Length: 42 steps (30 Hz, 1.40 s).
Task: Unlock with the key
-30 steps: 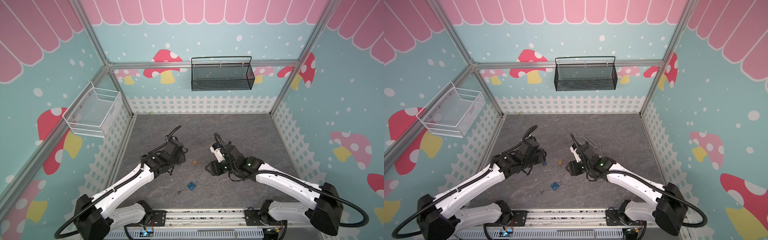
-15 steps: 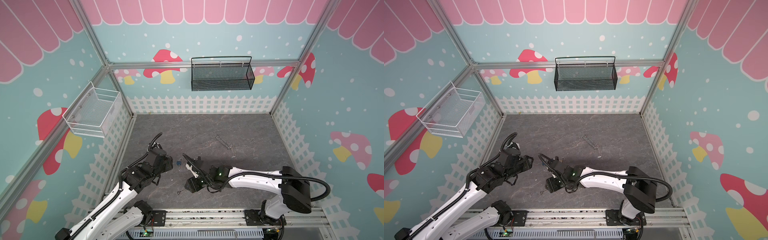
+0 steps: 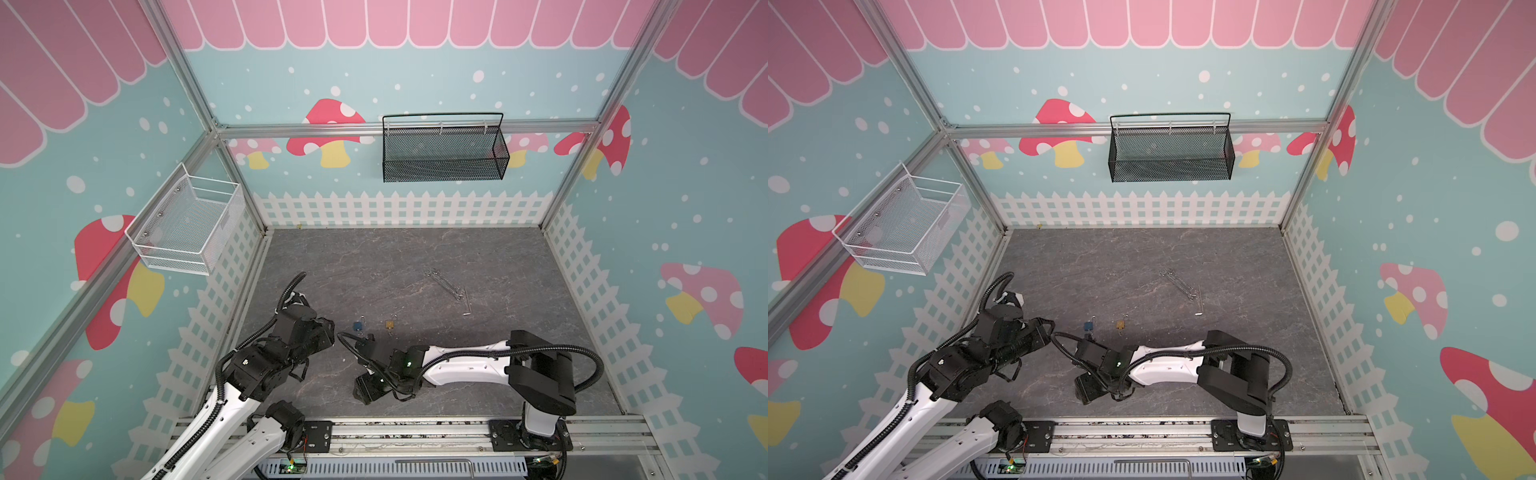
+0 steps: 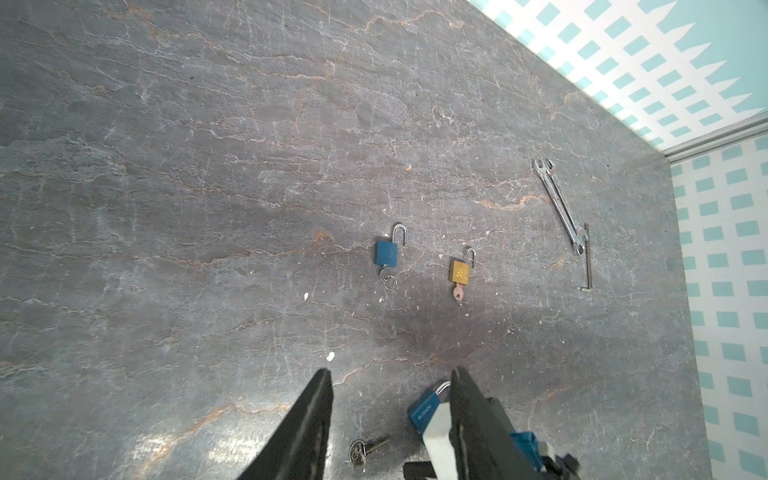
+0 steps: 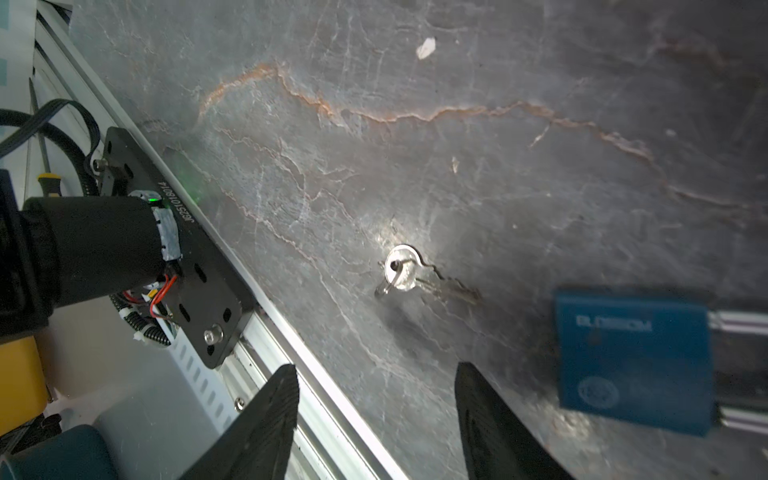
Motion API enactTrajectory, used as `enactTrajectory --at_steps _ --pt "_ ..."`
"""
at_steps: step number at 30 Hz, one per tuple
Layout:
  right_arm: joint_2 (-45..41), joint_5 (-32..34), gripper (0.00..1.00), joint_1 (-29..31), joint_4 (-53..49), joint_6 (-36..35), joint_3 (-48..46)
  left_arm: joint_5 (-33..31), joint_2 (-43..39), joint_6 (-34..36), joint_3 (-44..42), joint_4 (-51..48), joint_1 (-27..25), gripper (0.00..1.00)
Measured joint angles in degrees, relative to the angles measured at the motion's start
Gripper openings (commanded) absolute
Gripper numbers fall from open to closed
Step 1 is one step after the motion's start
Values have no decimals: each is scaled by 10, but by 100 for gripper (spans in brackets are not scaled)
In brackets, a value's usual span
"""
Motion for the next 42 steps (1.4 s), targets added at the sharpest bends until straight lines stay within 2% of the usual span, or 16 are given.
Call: enactTrajectory --at_steps 20,29,42 --pt "101 13 65 -1 -57 -14 121 -3 -33 -5 0 -34 34 47" --pt "141 17 64 -7 -81 -55 182 -13 -50 -8 9 -51 50 47" --pt "136 74 59 -7 -148 -129 199 -22 -62 -15 21 -64 50 47"
